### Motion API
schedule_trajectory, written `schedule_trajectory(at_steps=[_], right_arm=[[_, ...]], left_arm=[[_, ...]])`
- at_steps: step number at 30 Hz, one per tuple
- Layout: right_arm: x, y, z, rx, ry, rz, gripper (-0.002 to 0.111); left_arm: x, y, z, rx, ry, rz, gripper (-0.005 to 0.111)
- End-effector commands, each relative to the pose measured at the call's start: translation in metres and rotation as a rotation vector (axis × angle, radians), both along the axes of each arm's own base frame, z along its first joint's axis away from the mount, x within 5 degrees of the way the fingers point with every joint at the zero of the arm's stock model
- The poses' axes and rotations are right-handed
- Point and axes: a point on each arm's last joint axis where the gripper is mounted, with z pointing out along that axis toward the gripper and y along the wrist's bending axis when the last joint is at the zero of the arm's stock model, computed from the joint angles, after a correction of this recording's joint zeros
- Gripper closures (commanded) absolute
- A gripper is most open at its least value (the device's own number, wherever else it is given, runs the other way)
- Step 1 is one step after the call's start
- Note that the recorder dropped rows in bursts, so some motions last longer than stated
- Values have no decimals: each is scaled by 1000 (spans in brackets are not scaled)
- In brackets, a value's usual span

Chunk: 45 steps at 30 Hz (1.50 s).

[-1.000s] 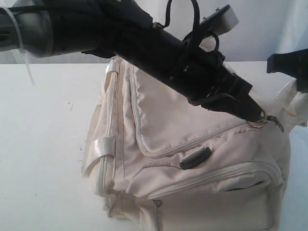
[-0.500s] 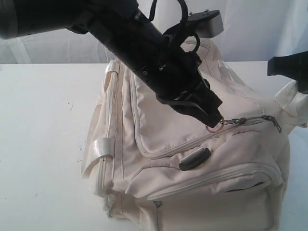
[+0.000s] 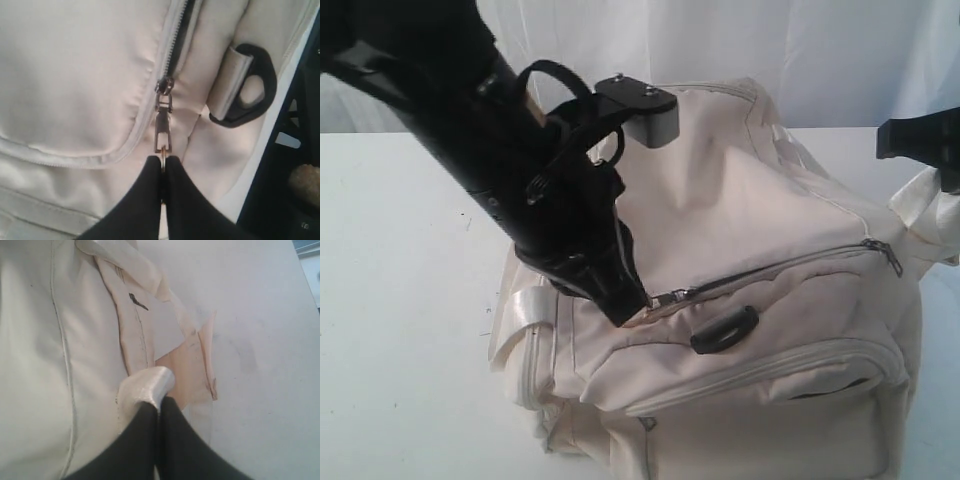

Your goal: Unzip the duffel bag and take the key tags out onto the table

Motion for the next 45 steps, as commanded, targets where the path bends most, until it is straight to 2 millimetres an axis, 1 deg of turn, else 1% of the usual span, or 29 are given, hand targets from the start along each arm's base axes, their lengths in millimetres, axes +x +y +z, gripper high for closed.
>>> schedule_trajectory(at_steps=[1, 7, 9, 11, 14, 16, 18, 20, 21, 24, 25, 27, 28, 30, 31, 33, 35, 38, 40, 42, 45], right_arm=[[3, -2, 10, -33, -92, 21, 108], [2, -3, 10, -36, -84, 18, 108], [2, -3, 9, -38, -75, 14, 108], [1, -3, 8, -42, -68, 12, 108], [1, -4, 4, -53, -56, 19, 108], [0, -2, 3, -68, -45, 62, 108], [-1, 1, 3, -63, -31, 101, 105], [-4, 4, 1, -58, -3, 155, 96], [-5, 6, 0, -56, 13, 181, 90], [-10, 14, -2, -39, 51, 300, 65], [-12, 16, -2, -33, 54, 346, 53], [-16, 21, 1, -3, 49, 419, 42], [-19, 25, 7, 20, 31, 480, 39], [-26, 31, 16, 63, 2, 571, 39], [-32, 35, 23, 91, -24, 652, 40], [-41, 41, 31, 139, -52, 762, 42], [-51, 50, 34, 171, -73, 928, 43], [-62, 65, 31, 200, -103, 1145, 43], [-68, 74, 26, 146, -157, 1275, 43], [-70, 80, 19, 104, -178, 1344, 43], [-68, 87, 9, 39, -188, 1368, 43]], left_arm=[[-13, 25, 3, 67, -39, 60, 107], [-16, 58, -7, 234, -147, 199, 107], [-13, 69, -10, 290, -213, 261, 107], [-12, 75, -12, 308, -256, 310, 107], [-12, 77, -13, 286, -295, 315, 107], [-10, 75, -11, 255, -316, 317, 107], [-8, 72, -9, 219, -345, 310, 107], [-6, 70, -7, 185, -366, 310, 107], [-6, 69, -7, 169, -374, 311, 107], [-4, 66, -6, 141, -387, 312, 107], [-4, 65, -5, 133, -393, 312, 107], [-3, 64, -6, 118, -402, 312, 107], [-3, 64, -7, 112, -408, 309, 107], [-3, 63, -11, 108, -417, 295, 107], [-3, 63, -14, 107, -420, 291, 107], [-4, 64, -19, 109, -421, 282, 107], [-4, 64, -24, 109, -420, 279, 107], [-3, 62, -27, 66, -421, 310, 107], [-2, 61, -27, 39, -419, 334, 107], [-3, 60, -27, 30, -410, 343, 107], [-3, 60, -26, 29, -411, 343, 107]])
